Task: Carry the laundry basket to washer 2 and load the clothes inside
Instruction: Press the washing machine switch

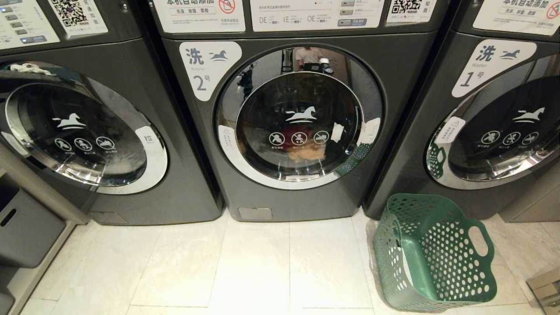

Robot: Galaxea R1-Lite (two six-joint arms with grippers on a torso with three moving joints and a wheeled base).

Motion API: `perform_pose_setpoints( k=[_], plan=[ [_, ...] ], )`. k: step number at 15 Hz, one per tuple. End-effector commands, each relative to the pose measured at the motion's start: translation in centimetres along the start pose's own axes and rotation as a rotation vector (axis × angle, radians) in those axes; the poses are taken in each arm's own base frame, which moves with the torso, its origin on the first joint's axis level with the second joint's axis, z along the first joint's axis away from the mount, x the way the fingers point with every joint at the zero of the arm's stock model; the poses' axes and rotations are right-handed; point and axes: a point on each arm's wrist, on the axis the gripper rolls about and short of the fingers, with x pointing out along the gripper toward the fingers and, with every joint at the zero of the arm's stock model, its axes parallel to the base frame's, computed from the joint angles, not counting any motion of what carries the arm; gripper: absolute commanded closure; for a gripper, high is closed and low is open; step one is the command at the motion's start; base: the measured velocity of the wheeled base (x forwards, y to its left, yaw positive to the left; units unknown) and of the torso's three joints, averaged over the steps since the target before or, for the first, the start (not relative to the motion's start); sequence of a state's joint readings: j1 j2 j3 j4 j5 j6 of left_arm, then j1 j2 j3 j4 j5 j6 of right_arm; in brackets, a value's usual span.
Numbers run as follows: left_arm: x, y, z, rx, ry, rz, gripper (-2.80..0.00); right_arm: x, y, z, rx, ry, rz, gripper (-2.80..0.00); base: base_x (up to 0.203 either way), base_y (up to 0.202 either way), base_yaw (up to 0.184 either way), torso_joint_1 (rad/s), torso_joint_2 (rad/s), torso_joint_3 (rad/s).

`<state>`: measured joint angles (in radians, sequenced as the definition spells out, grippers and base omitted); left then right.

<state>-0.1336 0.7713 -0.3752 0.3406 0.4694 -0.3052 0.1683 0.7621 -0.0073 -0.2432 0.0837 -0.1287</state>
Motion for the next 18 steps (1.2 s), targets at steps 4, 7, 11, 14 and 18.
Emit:
perform_pose_setpoints(
  k=[4, 7, 11, 14, 18],
  plan=[
    [-1.5, 2.4, -5.8, 0.045, -0.165, 0.003, 0.0, -2.5, 0.3, -2.9, 0.101, 0.123, -0.133, 0.0, 0.0, 0.0, 0.0, 0.0, 0.0, 0.0],
    [-2.1, 2.8, -6.9, 0.242, -0.267, -0.055, 0.0, -2.4, 0.1, -2.9, 0.171, 0.147, -0.236, 0.0, 0.0, 0.0, 0.0, 0.0, 0.0, 0.0],
    [-2.9, 3.1, -9.6, 0.304, -0.544, -0.287, 0.0, -4.8, 1.0, -4.0, 0.114, -0.203, -0.252, 0.0, 0.0, 0.0, 0.0, 0.0, 0.0, 0.0],
    [-2.0, 2.4, -10.1, 0.26, -0.545, -0.467, 0.0, -5.9, 1.5, -5.0, 0.073, -0.407, -0.265, 0.0, 0.0, 0.0, 0.0, 0.0, 0.0, 0.0],
    [-2.0, 2.5, -10.1, 0.199, -0.53, -0.445, 0.0, -5.9, 1.5, -5.0, 0.06, -0.418, -0.259, 0.0, 0.0, 0.0, 0.0, 0.0, 0.0, 0.0]
  ],
)
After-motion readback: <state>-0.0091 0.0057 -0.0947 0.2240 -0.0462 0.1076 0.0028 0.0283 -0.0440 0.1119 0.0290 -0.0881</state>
